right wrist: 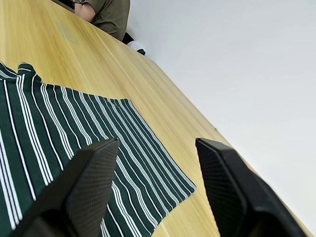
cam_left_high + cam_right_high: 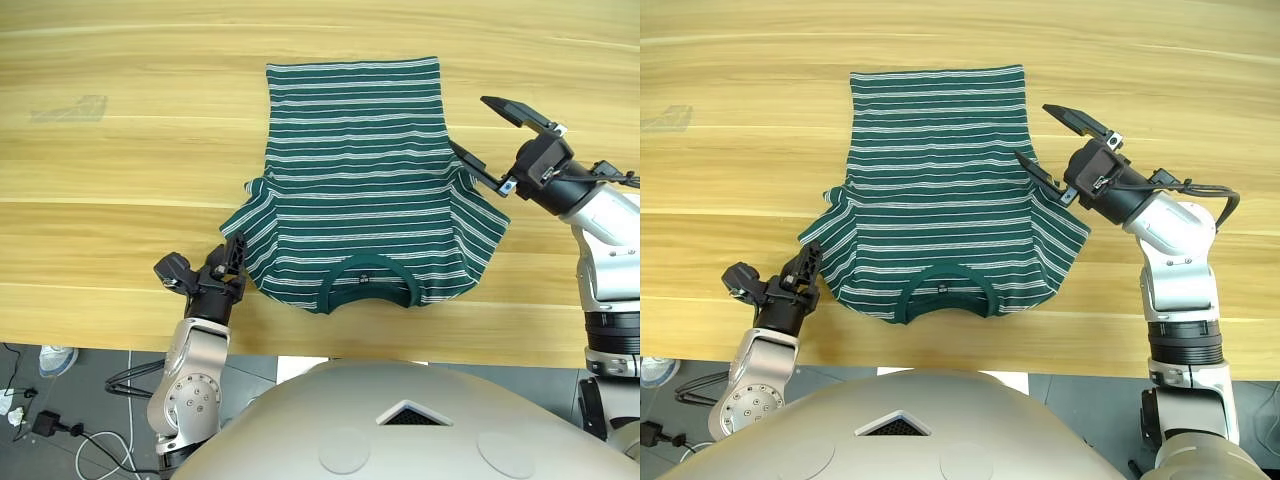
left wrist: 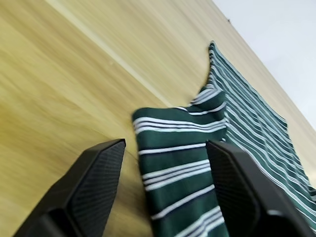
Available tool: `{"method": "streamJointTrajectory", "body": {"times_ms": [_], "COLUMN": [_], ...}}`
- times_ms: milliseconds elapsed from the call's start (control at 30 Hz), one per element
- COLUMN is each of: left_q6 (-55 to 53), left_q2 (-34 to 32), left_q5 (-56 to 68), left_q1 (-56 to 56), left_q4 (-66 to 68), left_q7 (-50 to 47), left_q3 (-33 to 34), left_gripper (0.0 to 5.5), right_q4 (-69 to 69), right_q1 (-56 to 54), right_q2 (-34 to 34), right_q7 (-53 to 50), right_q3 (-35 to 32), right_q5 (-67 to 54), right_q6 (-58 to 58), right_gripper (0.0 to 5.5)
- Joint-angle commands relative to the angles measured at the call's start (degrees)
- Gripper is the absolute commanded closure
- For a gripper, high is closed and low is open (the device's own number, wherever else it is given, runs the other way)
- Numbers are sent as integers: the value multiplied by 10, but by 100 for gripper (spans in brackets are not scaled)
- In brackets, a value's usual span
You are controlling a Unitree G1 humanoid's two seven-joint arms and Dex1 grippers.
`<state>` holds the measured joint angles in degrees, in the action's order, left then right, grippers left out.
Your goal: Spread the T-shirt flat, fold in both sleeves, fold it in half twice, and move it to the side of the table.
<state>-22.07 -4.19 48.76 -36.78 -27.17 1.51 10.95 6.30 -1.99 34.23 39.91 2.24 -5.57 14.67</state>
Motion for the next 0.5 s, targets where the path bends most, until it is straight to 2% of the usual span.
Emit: {"method": "streamJointTrajectory", "body": {"times_ms": [33, 500], "left_q6": [6, 2], "left_q2": [8, 21], "left_q5": [-23, -48], "left_q1": [3, 30], "left_q4": [6, 26], "left_q7": [-2, 7], "left_q3": [6, 0], "left_gripper": [246, 246], "right_q4": [0, -10], "right_q1": [5, -8], "right_q2": [1, -2], "right_q7": [-4, -4], "right_q3": [-7, 5], "right_q5": [5, 12], "right_q6": [5, 10], "right_gripper": [263, 263]}}
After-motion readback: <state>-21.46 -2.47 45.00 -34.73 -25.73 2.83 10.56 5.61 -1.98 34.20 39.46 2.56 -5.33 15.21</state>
